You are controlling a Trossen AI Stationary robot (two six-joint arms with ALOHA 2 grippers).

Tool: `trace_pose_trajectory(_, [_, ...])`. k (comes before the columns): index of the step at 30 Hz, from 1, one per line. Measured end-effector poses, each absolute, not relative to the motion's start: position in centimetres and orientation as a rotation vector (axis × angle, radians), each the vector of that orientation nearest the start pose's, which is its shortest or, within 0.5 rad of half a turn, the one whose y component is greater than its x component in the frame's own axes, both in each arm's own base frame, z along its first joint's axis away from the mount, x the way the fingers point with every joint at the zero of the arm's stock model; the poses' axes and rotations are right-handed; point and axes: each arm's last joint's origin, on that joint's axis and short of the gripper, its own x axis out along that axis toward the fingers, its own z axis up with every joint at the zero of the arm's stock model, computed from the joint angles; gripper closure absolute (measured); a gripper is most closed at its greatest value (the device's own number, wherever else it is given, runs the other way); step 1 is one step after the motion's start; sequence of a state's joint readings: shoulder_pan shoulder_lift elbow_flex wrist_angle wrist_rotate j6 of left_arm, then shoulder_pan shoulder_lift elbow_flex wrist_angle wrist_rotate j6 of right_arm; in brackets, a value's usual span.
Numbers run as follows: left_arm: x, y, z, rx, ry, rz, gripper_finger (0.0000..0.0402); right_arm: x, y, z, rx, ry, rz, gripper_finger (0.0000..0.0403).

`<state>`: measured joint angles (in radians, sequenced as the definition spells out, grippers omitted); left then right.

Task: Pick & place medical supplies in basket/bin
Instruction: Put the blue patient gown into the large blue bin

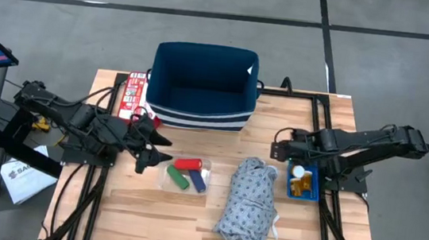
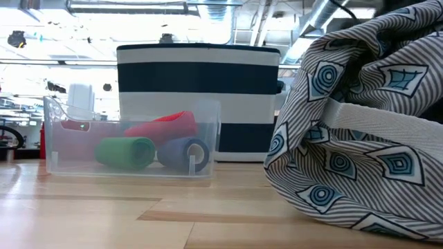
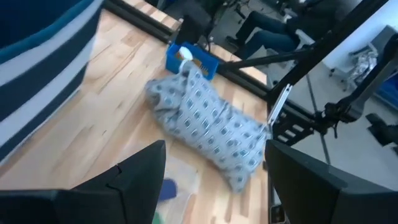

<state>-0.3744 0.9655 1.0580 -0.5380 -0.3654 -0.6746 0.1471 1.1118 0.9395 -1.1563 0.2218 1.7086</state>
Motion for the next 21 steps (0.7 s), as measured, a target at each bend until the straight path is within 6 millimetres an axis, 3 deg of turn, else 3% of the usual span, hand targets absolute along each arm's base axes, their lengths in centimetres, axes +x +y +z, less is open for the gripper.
trace_pose_trajectory(5, [16.0, -5.1, 37.0, -0.506, 0.377, 0.147, 0.0135, 19.4, 1.9, 27.5, 1.191, 0.73, -0.946, 0.0154])
trace_pose_trajectory(12, [13.5, -4.3, 37.2, -0.515, 0.408, 0.12, 0.0135, 20.6, 2.3, 28.2, 1.166, 0.67, -0.786, 0.0154])
trace_pose_trajectory(21, [14.1, -4.6, 36.9, -0.521, 0.452, 0.091, 0.0135, 20.1, 5.7, 28.2, 1.355, 0.732, -0.715, 0.0154])
